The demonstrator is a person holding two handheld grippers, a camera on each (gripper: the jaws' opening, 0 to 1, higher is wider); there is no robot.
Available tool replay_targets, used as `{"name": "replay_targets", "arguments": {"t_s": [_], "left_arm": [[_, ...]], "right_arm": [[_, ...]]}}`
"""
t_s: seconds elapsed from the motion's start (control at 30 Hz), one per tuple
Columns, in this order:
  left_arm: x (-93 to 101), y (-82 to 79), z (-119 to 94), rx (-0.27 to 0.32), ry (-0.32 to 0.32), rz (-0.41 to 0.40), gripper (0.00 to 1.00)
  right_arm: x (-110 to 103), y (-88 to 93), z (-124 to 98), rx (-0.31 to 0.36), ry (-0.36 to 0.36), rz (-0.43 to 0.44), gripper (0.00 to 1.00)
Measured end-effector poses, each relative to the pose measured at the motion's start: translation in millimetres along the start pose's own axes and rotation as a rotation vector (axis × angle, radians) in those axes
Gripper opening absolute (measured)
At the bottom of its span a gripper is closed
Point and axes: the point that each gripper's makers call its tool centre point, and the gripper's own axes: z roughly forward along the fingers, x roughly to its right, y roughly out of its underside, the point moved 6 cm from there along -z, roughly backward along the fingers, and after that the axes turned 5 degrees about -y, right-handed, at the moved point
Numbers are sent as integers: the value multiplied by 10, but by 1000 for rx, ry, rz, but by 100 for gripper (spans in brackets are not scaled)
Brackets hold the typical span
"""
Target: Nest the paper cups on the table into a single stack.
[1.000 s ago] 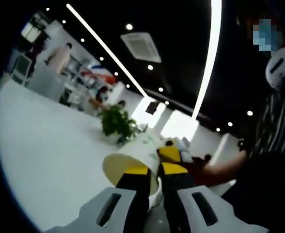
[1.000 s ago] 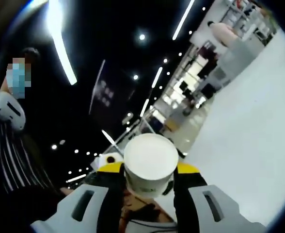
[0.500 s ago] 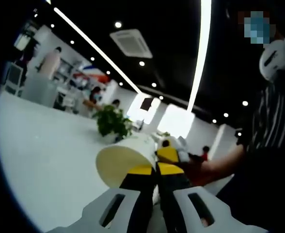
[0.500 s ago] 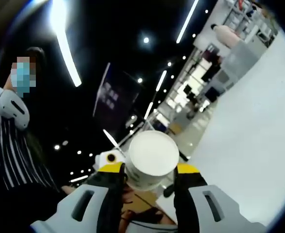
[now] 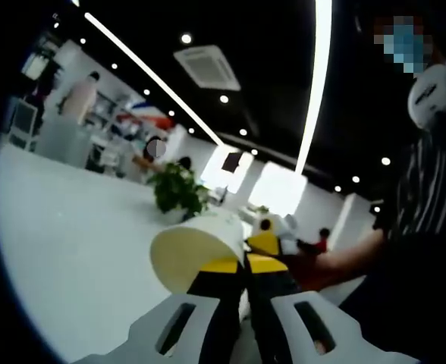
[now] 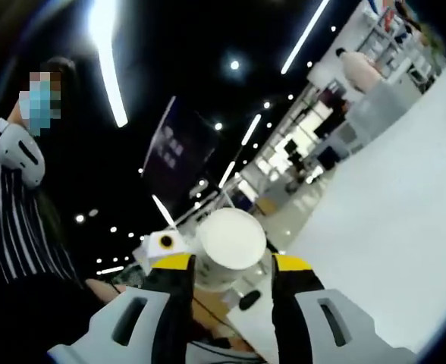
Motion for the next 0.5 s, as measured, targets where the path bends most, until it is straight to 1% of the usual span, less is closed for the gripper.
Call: {"name": "replay_targets", "arguments": {"t_s": [0.07, 0.1, 0.13, 0.23, 0.3, 0.37, 0.47, 0.5], "left_arm": [[-4, 3, -11, -2, -1, 1, 0], [-6, 6, -21, -3, -3, -2, 0], [-12, 10, -27, -5, -6, -4, 0], [-36, 29, -57, -9, -21, -9, 0], [-27, 41, -66, -17, -17, -19, 0], [-21, 52, -76, -27, -20, -11, 0], [-8, 68, -89, -41, -25, -8, 0], [-10, 72, -91, -44, -27, -8, 0]], "right_arm": [[33, -13, -43, -17, 15, -22, 39], [62, -35, -72, -29, 38, -69, 40], [76, -51, -86, -25, 54, -82, 42], [138, -82, -147, -9, 71, -72, 45], [210, -124, -203, 17, 112, -91, 43], [251, -150, -250, 27, 125, -89, 43], [352, -173, -328, 6, 170, -126, 43], [364, -176, -336, 3, 175, -129, 43]]}}
